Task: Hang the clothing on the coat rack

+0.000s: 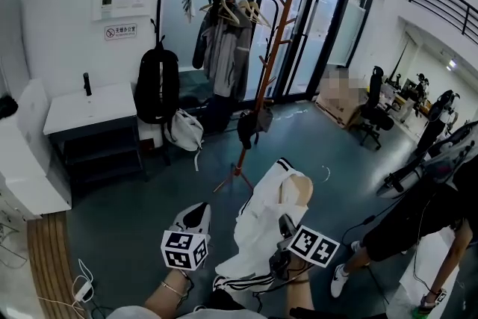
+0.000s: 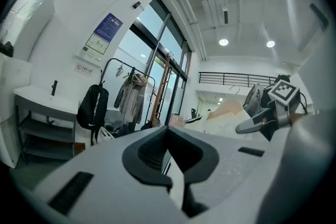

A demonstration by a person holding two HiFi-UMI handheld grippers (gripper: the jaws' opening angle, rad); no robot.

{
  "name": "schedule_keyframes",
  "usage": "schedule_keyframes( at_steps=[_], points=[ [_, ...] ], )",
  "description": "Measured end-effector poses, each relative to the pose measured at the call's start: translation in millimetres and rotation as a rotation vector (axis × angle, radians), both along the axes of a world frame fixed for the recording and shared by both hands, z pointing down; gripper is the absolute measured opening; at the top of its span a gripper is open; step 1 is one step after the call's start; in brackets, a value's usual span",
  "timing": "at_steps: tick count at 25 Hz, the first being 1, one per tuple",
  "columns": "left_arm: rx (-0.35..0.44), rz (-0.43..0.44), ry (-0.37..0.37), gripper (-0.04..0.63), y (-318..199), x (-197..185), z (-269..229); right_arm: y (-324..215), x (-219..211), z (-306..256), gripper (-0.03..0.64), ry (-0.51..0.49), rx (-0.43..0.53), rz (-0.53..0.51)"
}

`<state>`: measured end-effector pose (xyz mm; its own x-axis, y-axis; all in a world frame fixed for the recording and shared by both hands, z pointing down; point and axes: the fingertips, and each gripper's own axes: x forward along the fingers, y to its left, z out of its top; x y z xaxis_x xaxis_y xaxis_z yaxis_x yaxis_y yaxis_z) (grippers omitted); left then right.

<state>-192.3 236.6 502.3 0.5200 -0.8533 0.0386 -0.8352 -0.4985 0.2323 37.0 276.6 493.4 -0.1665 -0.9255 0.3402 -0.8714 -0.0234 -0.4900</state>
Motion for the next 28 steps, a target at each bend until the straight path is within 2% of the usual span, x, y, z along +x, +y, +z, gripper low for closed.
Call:
schedule_keyframes(
  at_steps=[7, 11, 20, 28],
  points=[
    [0.012, -0.013, -0.018, 0.008, -33, 4, 0, -33, 10, 11, 0.048, -0.033, -0.011, 0.021],
    [0.019, -0.023, -0.027, 0.008, -65, 10, -3, -62, 21, 11, 0.048, -0.017, -0.006, 0.014],
    [0.033, -0.02, -0.045, 0.008, -137, 45, -14, -133, 57, 5, 0.048, -0.007, 0.004, 0.021],
    [0.06, -0.034, -0.072, 0.009, -192, 72, -28, -187, 80, 1, 0.048, 0.089, 0.003, -0.006]
  ],
)
